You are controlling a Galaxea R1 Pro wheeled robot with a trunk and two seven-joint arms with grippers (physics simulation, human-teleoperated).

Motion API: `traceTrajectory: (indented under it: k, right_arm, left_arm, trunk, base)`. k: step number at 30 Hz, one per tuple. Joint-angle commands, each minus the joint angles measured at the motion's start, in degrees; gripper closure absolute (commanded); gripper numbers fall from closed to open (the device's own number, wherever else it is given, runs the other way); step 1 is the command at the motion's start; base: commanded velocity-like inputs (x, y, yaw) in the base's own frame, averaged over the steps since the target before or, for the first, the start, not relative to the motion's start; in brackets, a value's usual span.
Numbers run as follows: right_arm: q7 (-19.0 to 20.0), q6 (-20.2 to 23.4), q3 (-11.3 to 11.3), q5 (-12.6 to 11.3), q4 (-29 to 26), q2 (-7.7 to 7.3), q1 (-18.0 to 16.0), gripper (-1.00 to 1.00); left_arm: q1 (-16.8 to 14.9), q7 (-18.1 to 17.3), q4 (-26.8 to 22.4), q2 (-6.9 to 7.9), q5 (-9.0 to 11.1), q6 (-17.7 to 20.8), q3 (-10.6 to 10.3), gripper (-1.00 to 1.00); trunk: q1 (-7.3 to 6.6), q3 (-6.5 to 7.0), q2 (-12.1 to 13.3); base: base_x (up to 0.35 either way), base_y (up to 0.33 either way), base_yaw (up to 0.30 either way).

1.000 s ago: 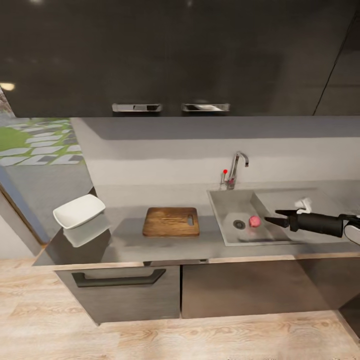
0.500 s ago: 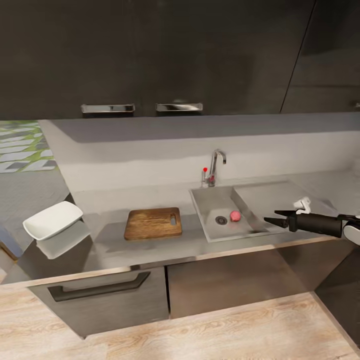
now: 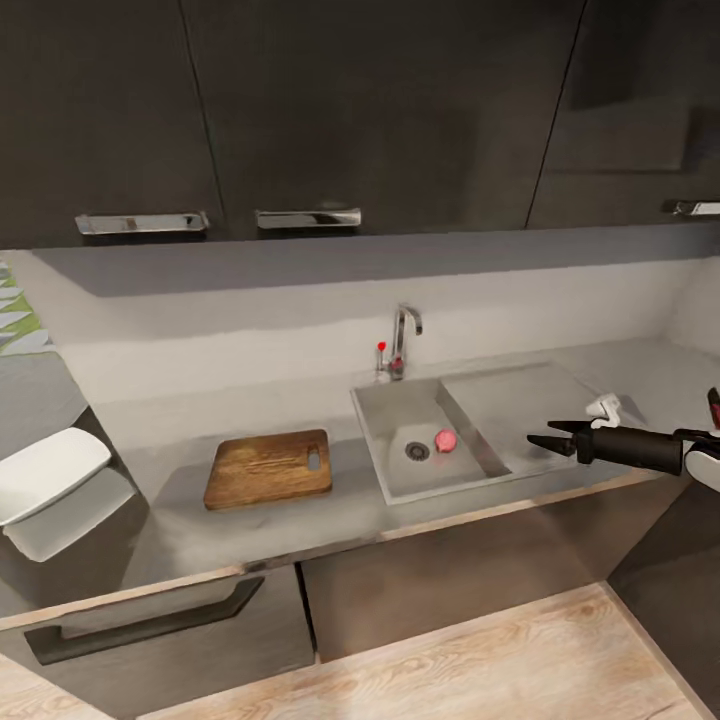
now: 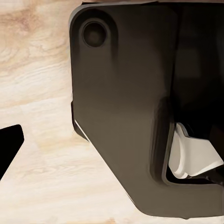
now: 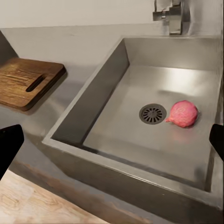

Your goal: In the kitchen, take the Vidalia onion out of the sink, dice it on the chopping board with the paring knife, put the diced onion into the bowl on the countertop, then place both the paring knife and the chopping board into the sink.

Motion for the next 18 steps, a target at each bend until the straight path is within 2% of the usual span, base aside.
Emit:
traceTrajectory:
  k: [1,12,18]
  right_arm:
    - [0.08,0.31,0.27,-0.61,0.0,-0.04,-0.17,-1.0]
    - [0.0,0.29,0.27,-0.61,0.0,0.2,-0.17,-1.0]
    - [-0.04,0.23,0.27,-0.61,0.0,0.22,-0.17,-1.0]
  left_arm:
    - [-0.02,0.03,-0.01,-0.01,0.04,-0.15,0.02,-1.0]
    - [-0.02,0.03,0.01,-0.13,0.02,-0.15,-0.06,-1.0]
    - [-0.01,0.03,0.01,-0.18,0.03,-0.15,-0.07,-1.0]
  trunk:
    - [0.07,-0.12,-0.11]
    - [0.07,-0.12,-0.11]
    - [0.07,-0.12,-0.11]
  base:
    - [0.284,-0.186,-0.01]
    - [0.286,-0.222,-0.001]
    - [0.122,-0.281,0.0]
